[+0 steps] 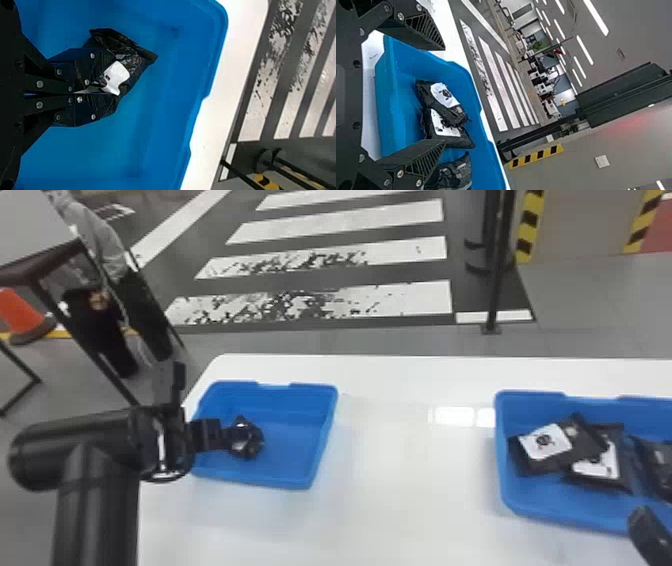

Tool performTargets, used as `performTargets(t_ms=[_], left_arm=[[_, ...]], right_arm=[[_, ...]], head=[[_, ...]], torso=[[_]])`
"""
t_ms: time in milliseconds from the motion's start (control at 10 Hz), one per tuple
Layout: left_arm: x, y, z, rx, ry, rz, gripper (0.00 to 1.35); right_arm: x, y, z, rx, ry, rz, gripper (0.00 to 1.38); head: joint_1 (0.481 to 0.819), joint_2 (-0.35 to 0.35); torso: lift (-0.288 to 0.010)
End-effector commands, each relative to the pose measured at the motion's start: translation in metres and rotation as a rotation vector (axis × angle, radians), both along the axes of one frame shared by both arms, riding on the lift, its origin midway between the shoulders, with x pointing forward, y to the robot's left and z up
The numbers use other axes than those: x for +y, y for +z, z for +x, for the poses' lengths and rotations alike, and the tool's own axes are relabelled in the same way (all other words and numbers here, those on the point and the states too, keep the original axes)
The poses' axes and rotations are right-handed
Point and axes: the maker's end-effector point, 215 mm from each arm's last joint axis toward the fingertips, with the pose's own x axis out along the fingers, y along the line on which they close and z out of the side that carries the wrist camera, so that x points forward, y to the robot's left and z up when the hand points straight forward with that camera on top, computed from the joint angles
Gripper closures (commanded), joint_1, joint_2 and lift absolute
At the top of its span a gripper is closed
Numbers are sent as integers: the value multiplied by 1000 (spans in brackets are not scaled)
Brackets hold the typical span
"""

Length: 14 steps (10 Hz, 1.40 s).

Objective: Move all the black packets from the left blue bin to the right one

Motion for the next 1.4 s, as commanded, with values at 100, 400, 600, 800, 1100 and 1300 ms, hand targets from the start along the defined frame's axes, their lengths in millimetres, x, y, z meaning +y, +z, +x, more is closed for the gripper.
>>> performTargets(t_ms=[100,400,600,800,1100,1300], left_arm=[[-40,43,1,-133,-98,-30,1207],[-65,52,-4,-173,-145,-56,1205],[-53,43,-14,-137,-101,-66,449],[-35,33,-23,-122,-35,-60,107],[-19,-7,-43,-20,56,-76,145],[-26,-25,-24,-10,51,-111,147]], right_arm=[[7,6,3,-16,15,7,206],[13,5,4,-11,31,25,211],[14,2,3,-2,32,32,213],[16,-4,1,14,38,44,217],[19,-13,-2,40,48,64,223],[20,-18,-2,52,51,75,229]], head=[[695,240],[695,187],[695,186],[695,211],[695,253],[695,264]], torso=[[-144],[-144],[-144],[-144],[-144],[-144]])
